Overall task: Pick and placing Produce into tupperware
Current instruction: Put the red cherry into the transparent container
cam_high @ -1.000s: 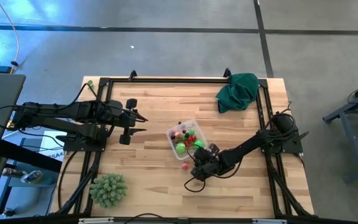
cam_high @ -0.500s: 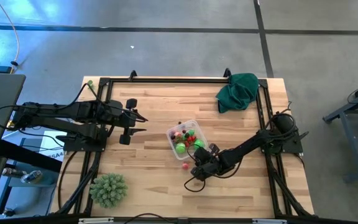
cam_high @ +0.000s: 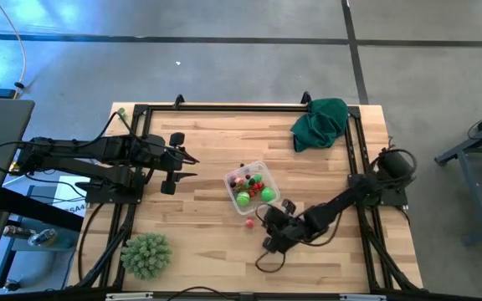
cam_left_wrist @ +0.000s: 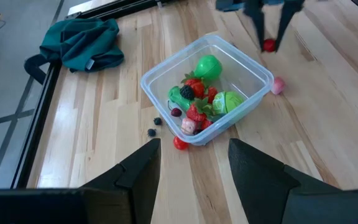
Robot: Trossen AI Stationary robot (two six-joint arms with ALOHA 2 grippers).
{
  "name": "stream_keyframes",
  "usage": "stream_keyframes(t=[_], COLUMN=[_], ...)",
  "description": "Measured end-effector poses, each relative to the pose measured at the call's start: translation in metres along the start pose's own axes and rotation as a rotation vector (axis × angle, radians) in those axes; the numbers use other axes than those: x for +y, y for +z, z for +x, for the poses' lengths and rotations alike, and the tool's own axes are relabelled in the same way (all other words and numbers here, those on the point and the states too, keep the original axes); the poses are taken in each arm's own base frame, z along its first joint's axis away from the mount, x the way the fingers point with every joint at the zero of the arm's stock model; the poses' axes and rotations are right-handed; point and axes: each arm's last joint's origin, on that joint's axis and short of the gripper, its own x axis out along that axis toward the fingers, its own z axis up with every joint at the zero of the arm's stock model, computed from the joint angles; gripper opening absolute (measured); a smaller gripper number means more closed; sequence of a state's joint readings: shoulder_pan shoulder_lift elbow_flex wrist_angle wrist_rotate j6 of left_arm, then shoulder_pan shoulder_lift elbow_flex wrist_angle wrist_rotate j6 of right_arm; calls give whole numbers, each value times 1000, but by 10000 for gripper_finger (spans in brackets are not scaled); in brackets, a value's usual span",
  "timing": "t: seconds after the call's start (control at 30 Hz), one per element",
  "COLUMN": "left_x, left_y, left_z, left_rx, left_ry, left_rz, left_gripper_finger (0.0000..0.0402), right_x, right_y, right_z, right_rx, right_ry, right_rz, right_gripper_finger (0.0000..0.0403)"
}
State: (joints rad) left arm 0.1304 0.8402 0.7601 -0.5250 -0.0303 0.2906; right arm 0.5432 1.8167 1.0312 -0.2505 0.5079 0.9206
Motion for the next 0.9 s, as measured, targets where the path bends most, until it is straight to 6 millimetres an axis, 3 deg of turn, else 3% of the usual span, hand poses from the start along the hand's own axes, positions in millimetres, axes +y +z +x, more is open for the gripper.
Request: stream_keyframes(t=[0.27, 0.57, 0.73, 0.9], left_x=[0, 0, 0, 0], left_y=[0, 0, 0, 0], left_z=[0, 0, 0, 0], left_rx=[0, 0, 0, 0], left_ry=[0, 0, 0, 0], left_rz=[0, 0, 0, 0], left_gripper_finger=[179, 179, 179, 179], right_x=[6, -26, -52, -73], right_y=[26, 88, 119, 140], right_z=[-43, -77, -75, -49], right_rx=[-217, -396, -398, -236], right_ry=[49, 53, 46, 18], right_rz=[-70, -123, -115, -67], right_gripper_finger=[75, 75, 75, 75])
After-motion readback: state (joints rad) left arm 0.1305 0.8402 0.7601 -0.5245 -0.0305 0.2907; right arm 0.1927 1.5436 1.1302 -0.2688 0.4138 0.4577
